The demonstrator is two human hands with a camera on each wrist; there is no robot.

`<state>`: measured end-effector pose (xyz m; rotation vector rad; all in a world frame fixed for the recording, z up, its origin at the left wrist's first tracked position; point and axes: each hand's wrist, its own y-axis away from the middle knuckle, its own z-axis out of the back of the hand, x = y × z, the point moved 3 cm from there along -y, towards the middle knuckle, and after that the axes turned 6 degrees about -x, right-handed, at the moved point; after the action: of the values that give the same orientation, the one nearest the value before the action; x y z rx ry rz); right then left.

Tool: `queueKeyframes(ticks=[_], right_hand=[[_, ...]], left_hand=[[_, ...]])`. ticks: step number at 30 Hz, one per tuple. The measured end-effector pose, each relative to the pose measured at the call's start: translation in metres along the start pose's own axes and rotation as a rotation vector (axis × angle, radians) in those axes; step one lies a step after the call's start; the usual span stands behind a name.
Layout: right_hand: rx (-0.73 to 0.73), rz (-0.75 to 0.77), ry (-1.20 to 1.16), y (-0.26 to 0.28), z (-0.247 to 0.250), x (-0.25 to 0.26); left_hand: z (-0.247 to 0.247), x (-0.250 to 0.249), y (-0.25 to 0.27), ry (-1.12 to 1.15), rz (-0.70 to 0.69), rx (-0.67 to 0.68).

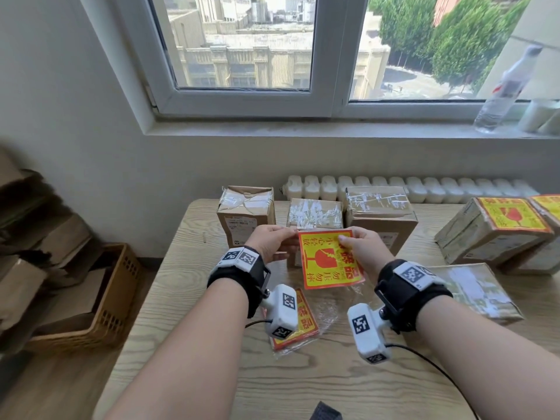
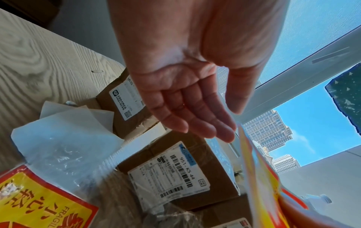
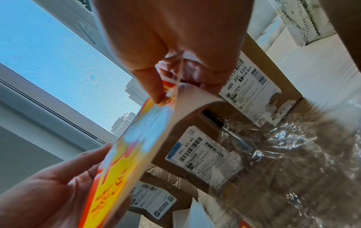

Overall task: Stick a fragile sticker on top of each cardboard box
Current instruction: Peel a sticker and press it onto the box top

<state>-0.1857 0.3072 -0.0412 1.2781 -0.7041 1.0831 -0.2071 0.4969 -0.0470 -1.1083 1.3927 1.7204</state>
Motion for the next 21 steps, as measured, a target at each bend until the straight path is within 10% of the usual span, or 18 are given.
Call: queueKeyframes(ticks=[21], right_hand=[[0.056,0.008,0.041,-0.0031,-0.0002,-0.0088]], left_hand=[[-0.0047,0.0018,0.0035,-0.027,0.078,0.004]])
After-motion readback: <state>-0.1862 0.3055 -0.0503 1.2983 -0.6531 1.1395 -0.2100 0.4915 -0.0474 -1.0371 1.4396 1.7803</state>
